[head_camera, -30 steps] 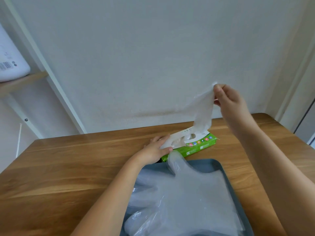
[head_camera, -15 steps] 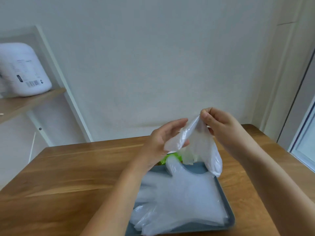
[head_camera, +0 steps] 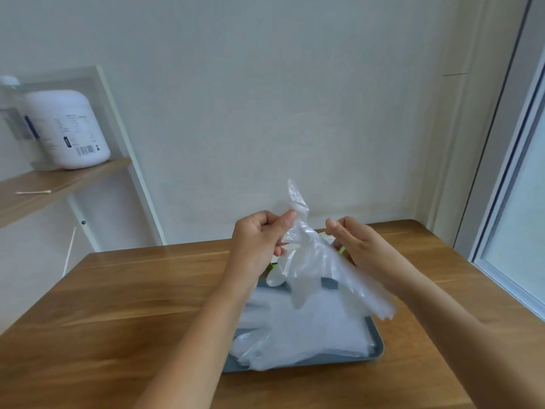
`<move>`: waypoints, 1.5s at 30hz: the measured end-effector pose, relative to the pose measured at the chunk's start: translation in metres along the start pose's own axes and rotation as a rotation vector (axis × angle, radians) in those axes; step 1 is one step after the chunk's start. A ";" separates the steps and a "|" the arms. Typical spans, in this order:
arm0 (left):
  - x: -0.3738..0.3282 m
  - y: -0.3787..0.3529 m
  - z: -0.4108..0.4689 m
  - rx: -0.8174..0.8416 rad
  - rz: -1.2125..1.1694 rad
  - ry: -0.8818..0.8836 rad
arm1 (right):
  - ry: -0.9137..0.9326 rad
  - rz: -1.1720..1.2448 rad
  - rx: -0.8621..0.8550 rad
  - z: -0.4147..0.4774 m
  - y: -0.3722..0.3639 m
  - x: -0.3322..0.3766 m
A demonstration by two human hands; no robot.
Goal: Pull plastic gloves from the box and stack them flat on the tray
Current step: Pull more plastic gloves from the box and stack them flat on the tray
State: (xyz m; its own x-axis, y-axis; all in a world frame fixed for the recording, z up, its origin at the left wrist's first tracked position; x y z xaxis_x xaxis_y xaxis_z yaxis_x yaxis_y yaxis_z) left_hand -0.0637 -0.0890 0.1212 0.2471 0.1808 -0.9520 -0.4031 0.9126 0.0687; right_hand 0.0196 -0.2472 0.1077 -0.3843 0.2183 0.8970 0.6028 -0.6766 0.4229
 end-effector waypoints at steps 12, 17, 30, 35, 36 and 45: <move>0.012 0.031 -0.014 -0.151 -0.120 0.129 | 0.213 -0.004 -0.145 -0.037 -0.032 -0.012; 0.024 0.054 -0.010 -0.191 0.061 0.175 | -0.098 0.262 0.008 -0.025 -0.022 -0.027; 0.029 -0.024 -0.027 0.308 0.415 0.201 | -0.188 0.467 0.053 0.018 -0.024 -0.034; 0.041 -0.040 -0.013 0.337 0.227 0.232 | -0.252 0.292 0.028 0.026 -0.023 -0.032; 0.041 -0.041 -0.011 0.305 0.206 0.227 | -0.272 0.280 -0.004 0.029 -0.020 -0.035; 0.045 -0.026 0.007 0.121 -0.021 0.261 | -0.324 0.022 -0.384 0.031 0.072 -0.117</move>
State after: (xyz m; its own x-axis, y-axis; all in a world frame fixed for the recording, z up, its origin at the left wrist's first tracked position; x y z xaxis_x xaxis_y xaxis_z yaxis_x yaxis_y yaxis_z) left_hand -0.0358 -0.1015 0.0790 0.0131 0.0758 -0.9970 -0.2882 0.9551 0.0689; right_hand 0.1301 -0.2997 0.0374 -0.1008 0.3674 0.9246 0.2838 -0.8801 0.3807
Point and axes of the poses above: each hand's wrist, its own z-axis towards the middle knuckle, its own y-axis out of the back of the hand, x = y × z, the point moved 4 cm from there along z, towards the middle knuckle, and after that the axes turned 11 degrees about x, right-handed, at the moved point
